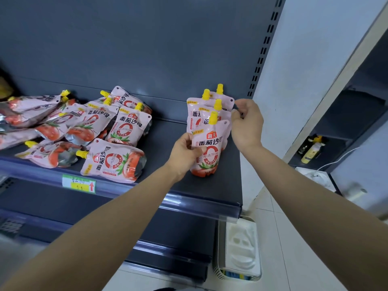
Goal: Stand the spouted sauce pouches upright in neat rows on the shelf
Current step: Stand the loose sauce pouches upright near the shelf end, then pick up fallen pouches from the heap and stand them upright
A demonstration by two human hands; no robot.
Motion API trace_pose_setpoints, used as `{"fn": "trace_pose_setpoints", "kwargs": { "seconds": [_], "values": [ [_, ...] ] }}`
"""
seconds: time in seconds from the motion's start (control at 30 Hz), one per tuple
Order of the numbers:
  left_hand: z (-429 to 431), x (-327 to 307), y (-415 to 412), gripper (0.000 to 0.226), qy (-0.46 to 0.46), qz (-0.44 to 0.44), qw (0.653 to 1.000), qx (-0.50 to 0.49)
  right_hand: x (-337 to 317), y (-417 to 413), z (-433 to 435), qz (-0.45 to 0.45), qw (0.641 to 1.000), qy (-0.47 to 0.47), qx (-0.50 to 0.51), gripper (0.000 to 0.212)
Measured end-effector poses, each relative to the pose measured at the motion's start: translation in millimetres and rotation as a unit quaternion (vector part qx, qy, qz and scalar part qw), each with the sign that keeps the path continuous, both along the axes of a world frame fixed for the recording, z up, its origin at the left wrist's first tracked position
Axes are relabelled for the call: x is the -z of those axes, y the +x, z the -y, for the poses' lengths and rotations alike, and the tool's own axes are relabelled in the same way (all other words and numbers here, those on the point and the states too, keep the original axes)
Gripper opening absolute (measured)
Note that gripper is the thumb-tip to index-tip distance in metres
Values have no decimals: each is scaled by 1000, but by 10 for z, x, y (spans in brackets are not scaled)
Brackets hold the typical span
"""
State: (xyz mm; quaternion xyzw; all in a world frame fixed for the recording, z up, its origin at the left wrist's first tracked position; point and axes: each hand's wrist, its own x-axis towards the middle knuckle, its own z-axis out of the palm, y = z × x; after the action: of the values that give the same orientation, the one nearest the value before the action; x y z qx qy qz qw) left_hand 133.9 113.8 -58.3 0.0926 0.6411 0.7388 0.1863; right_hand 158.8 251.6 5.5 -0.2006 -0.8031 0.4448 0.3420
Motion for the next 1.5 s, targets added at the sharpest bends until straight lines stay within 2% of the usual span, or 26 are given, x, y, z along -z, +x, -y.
{"fn": "trace_pose_setpoints", "kwargs": {
  "seconds": [0.23,0.43,0.6,0.87,1.13,1.3,1.5],
  "values": [
    [161,-133,-61,29,-45,-52,996,63,-150,27,194,-53,992,97,-57,24],
    [582,-458,-50,29,-75,-174,981,-37,-220,-81,491,-91,972,175,-130,26],
    [1078,-629,-83,26,-83,-217,964,-126,-243,-224,853,-110,947,230,-195,30],
    [1888,-496,-289,31,-170,-221,943,-183,-160,-566,1467,-51,930,272,-243,36],
    [2307,-119,-620,41,-236,-194,938,-166,121,-883,1808,2,929,289,-233,40],
    [2399,39,-701,46,-296,-165,927,-161,360,-1072,1853,73,925,294,-229,45],
    [2446,200,-729,42,-368,-113,910,-152,539,-1250,1866,163,935,236,-209,50]
  ]
}}
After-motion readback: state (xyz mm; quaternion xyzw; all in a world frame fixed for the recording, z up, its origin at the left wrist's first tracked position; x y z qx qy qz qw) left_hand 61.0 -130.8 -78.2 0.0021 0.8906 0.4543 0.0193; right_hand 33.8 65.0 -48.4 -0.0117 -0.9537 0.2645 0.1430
